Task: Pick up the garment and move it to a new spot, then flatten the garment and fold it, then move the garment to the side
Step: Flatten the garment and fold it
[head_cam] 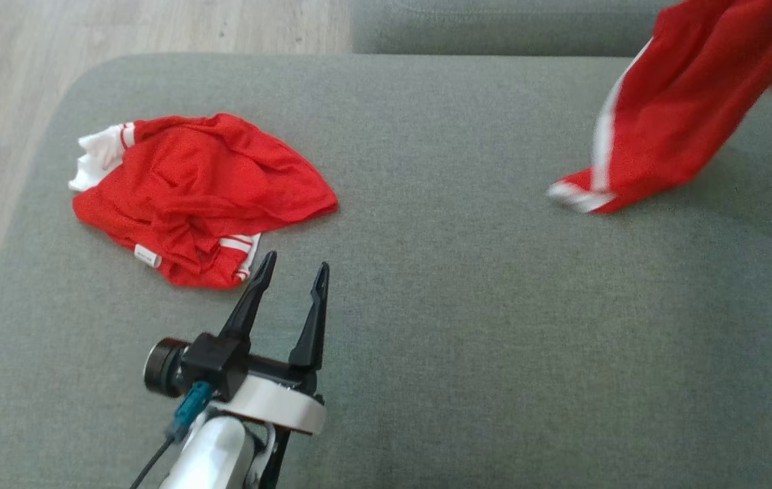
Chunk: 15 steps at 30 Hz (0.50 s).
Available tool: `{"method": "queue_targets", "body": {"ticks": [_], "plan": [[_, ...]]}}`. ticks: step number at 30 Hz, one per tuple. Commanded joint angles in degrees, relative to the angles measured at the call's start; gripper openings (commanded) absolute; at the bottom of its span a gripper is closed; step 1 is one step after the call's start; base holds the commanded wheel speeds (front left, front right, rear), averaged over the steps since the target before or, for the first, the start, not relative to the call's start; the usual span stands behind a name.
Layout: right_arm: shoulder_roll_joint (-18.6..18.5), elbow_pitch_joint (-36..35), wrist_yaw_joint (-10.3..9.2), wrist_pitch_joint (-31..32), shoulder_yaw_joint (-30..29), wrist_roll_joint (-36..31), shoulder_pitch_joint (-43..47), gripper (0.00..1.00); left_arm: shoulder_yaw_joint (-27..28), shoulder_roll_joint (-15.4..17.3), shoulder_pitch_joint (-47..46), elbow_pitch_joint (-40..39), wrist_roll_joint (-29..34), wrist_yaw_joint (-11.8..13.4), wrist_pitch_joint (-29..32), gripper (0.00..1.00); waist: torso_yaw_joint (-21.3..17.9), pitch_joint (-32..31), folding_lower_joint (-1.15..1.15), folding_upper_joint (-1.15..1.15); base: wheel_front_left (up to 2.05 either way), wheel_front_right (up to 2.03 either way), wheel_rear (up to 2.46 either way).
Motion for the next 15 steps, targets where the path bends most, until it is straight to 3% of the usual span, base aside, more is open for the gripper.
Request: {"method": "queue_targets", "body": {"ticks": [1, 7, 10, 15], "plan": [[1.24, -2.07, 0.39, -1.11, 0.88, -1.10, -2.00, 0.00, 2.67, 0.09, -0.57, -2.19, 0.42, -0.02, -0.70, 1.00, 0.35, -0.82, 0.01, 0.00, 0.00, 0.00, 0.00], [5.90, -4.35, 0.39, -1.57, 5.93, -3.43, 3.38, 0.00, 3.04, -0.05, 0.99, -2.51, 0.58, -0.16, -0.70, 1.00, 0.80, -1.98, 0.01, 0.00, 0.00, 0.00, 0.00], [10.59, -6.17, 0.39, -1.11, 9.53, -2.55, 9.78, 0.00, 3.27, 0.01, 1.57, -2.56, 0.66, -0.20, -0.70, 1.00, 0.80, -2.07, 0.01, 0.00, 0.00, 0.00, 0.00], [18.63, -9.79, 0.39, 0.42, 20.75, 0.58, 22.68, 0.00, 3.51, 0.18, 1.77, -2.38, 0.80, -0.27, -0.70, 1.00, 0.35, -1.76, 0.01, 0.00, 0.00, 0.00, 0.00]]}}
